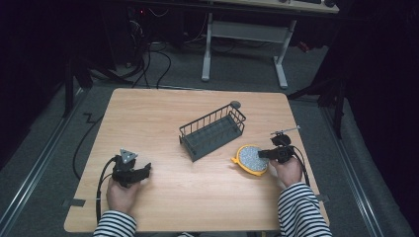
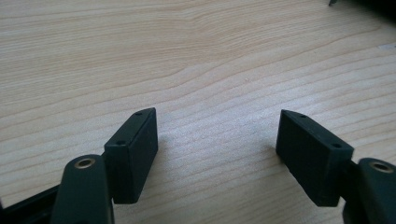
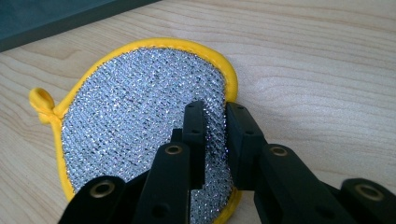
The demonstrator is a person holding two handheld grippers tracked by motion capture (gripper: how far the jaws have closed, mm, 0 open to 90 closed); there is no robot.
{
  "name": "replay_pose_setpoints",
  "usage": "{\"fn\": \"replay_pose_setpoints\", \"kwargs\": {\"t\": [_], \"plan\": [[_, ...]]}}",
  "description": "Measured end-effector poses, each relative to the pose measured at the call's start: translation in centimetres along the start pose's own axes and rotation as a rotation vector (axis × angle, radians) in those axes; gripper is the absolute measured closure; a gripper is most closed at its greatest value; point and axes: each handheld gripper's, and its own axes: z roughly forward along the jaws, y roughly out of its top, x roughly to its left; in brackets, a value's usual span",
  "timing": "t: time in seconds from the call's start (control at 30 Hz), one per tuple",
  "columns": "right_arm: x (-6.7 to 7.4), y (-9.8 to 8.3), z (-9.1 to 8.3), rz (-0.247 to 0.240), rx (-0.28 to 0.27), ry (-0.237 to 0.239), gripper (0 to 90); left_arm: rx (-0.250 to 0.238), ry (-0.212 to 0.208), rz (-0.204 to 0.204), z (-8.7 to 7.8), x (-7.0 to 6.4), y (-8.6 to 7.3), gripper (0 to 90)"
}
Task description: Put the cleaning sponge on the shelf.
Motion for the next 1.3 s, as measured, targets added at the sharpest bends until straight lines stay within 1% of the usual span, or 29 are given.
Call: {"fn": "replay_pose_setpoints", "kwargs": {"t": [0.07, 0.17, 0.27, 0.3, 0.37, 0.5, 0.6, 0.67, 0.73, 0.83, 1.0, 1.17, 1.3], "plan": [[0.1, 0.0, -0.1, 0.0, -0.005, 0.002, 80.2, -0.001, -0.001, -0.001, 0.0, 0.0, 0.0, 29.9], [0.4, 0.0, -0.4, -0.017, -0.015, 0.007, 80.6, -0.001, 0.0, -0.001, 0.0, 0.0, 0.0, 29.9], [0.6, -0.1, -1.1, -0.044, -0.045, 0.015, 80.7, -0.002, 0.0, -0.002, 0.0, 0.0, 0.0, 29.9], [0.6, -0.1, -1.1, -0.044, -0.045, 0.015, 80.7, -0.002, 0.0, -0.002, 0.0, 0.0, 0.0, 29.9], [0.7, -0.1, -1.9, -0.053, -0.08, 0.024, 80.8, -0.002, 0.0, -0.002, 0.0, 0.0, 0.0, 29.9], [0.7, -0.2, -2.9, -0.057, -0.101, 0.033, 80.9, 0.0, 0.0, 0.0, 0.0, 0.0, 0.0, 29.9], [0.8, -0.1, -3.3, -0.067, -0.104, 0.027, 80.9, -0.001, 0.0, -0.001, 0.0, 0.0, 0.0, 30.0], [1.1, 0.3, -4.1, -0.081, -0.125, 0.032, 80.9, -0.001, 0.0, -0.001, 0.0, 0.0, 0.0, 29.9], [1.3, 0.6, -4.6, -0.092, -0.142, 0.039, 80.9, -0.001, 0.0, -0.001, 0.0, 0.0, 0.0, 29.9], [1.6, 0.9, -5.0, -0.099, -0.152, 0.044, 80.9, -0.001, -0.001, -0.001, 0.0, 0.0, 0.0, 29.9], [1.7, 1.5, -5.5, -0.098, -0.169, 0.081, 80.7, -0.001, -0.004, -0.003, 0.0, 0.0, 0.0, 29.9], [1.9, 1.9, -5.9, -0.106, -0.18, 0.088, 80.8, -0.001, -0.003, -0.002, 0.0, 0.0, 0.0, 29.9], [2.5, 2.6, -6.8, -0.124, -0.204, 0.103, 80.7, -0.001, -0.002, -0.002, 0.0, 0.0, 0.0, 29.9]]}}
